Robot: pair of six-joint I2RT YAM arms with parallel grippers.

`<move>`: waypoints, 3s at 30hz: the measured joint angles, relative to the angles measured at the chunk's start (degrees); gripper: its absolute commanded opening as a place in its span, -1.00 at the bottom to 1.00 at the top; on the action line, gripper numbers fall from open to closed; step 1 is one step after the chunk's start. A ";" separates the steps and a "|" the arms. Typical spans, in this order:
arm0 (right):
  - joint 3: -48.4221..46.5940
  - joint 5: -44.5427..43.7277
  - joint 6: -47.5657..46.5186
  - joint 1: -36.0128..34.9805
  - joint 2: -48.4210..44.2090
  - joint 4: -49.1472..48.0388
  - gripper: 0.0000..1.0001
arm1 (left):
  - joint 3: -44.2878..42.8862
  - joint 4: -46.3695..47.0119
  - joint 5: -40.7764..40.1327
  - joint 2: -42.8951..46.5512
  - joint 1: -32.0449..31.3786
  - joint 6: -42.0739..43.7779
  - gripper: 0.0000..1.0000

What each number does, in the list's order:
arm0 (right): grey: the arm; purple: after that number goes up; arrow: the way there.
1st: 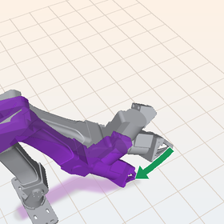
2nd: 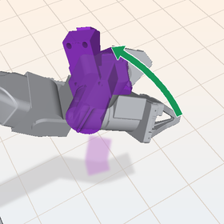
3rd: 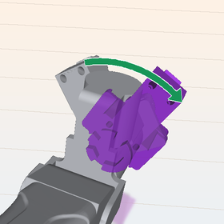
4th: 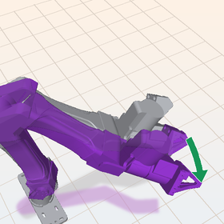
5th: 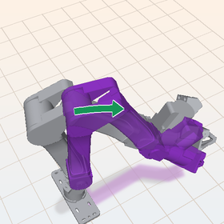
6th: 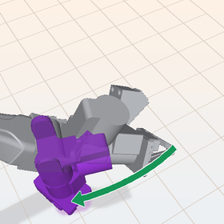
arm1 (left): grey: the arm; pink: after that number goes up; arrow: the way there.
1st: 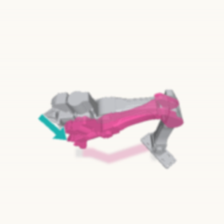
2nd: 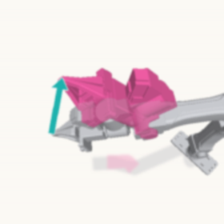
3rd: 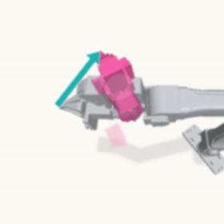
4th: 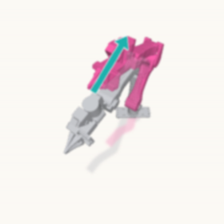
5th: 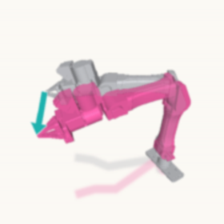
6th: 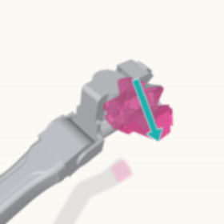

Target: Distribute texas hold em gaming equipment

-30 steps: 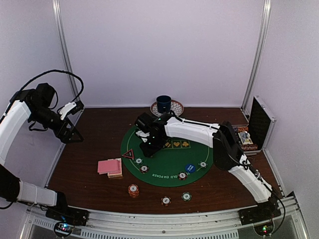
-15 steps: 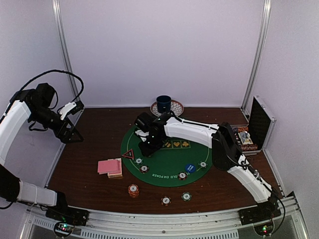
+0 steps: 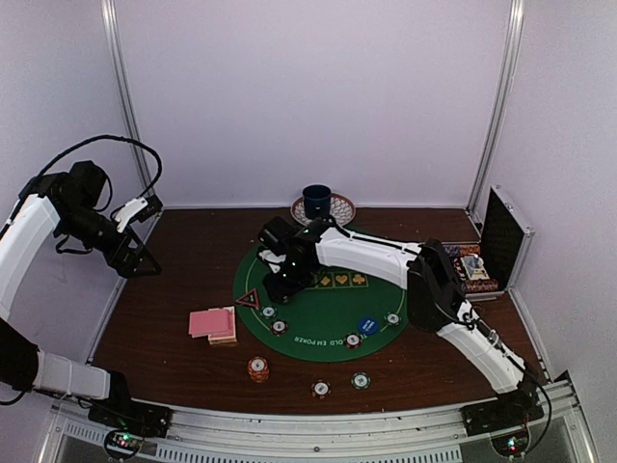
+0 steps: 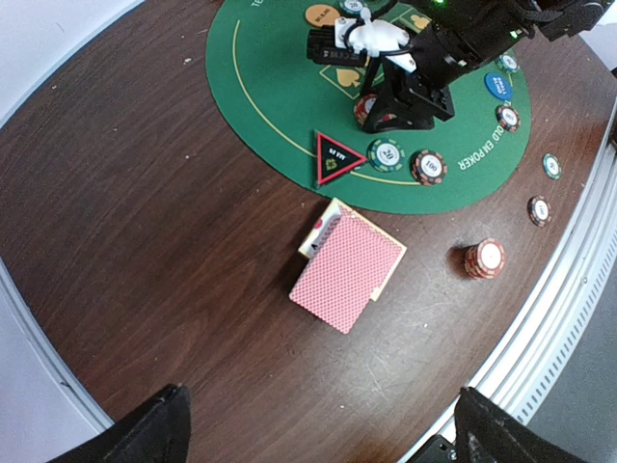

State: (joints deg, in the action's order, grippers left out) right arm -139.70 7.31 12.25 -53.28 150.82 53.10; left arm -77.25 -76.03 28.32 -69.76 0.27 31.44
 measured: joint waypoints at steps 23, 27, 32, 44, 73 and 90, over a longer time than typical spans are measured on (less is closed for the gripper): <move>17.92 -2.19 -4.50 -13.16 -23.26 -1.27 0.85 | 0.02 0.00 0.00 0.00 0.00 0.00 0.95; 18.99 -0.92 -5.75 -19.30 -22.18 -0.68 0.87 | 0.09 0.00 0.00 0.02 0.00 0.00 0.95; 19.02 -0.09 -6.71 -21.05 -18.67 0.44 0.88 | 0.28 -0.07 -0.02 0.48 0.00 0.00 0.95; 18.69 -1.14 -7.98 -19.89 -15.06 1.53 0.83 | 0.28 -0.35 0.20 1.31 0.00 0.00 0.95; 18.23 0.44 -8.68 -19.61 -12.59 1.57 0.29 | 0.26 -0.37 0.17 1.31 0.00 0.02 0.95; 18.23 0.90 -8.81 -19.61 -12.61 1.68 -0.45 | 0.26 -0.37 0.17 1.31 0.00 0.17 0.95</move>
State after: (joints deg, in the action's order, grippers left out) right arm -121.47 8.21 3.44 -72.88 138.21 54.78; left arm -76.99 -76.40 28.49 -68.45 0.27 31.62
